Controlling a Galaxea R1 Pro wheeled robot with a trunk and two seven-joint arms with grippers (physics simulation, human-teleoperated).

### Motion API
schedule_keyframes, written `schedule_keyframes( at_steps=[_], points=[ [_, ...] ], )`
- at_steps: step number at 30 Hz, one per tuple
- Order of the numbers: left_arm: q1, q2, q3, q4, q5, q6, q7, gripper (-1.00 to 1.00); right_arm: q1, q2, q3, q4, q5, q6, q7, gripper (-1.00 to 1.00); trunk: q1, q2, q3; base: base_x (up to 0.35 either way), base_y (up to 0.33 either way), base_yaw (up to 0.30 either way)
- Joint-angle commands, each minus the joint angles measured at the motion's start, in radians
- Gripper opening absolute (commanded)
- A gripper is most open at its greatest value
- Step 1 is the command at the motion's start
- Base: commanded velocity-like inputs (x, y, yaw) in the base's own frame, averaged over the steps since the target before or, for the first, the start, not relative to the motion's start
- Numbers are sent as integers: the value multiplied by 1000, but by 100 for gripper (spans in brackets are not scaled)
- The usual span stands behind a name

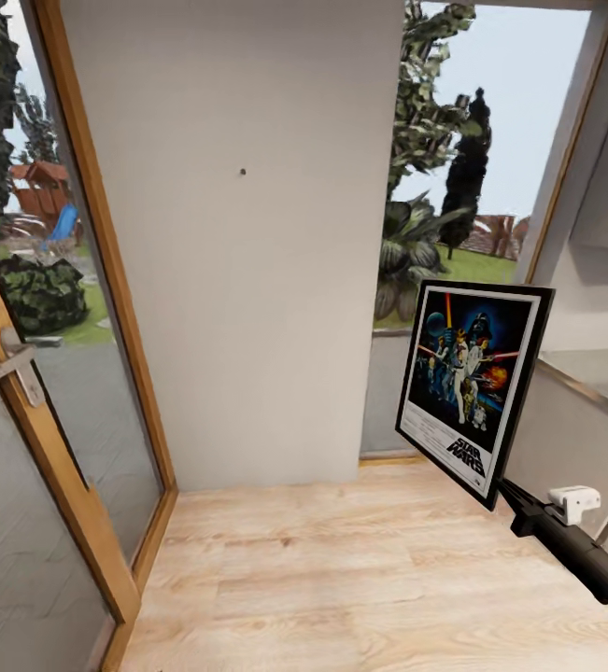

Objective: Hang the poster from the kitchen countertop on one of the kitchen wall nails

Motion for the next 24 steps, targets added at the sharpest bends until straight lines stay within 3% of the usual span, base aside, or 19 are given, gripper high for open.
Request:
schedule_keyframes(
  at_steps=[1,7,19,23,24],
  points=[
    [-1,0,-8,0,5,-10,0,100,-1,0,-3,-1,-2,13,7,-100,0,-1,-1,0,0,290],
    [-1,0,-8,0,5,-10,0,100,0,0,-4,-1,-2,13,8,-100,0,-1,-1,0,0,239],
    [-1,0,-8,0,5,-11,0,100,0,0,-4,-1,-2,18,9,-100,0,-1,-1,0,0,17],
    [-1,0,-9,0,5,-12,1,100,0,-1,1,-27,-3,73,10,-100,0,-1,-1,0,0,0],
    [-1,-1,-10,-2,5,-13,1,100,0,6,118,-49,-2,108,55,-100,0,-1,-1,0,0,0]
  ],
)
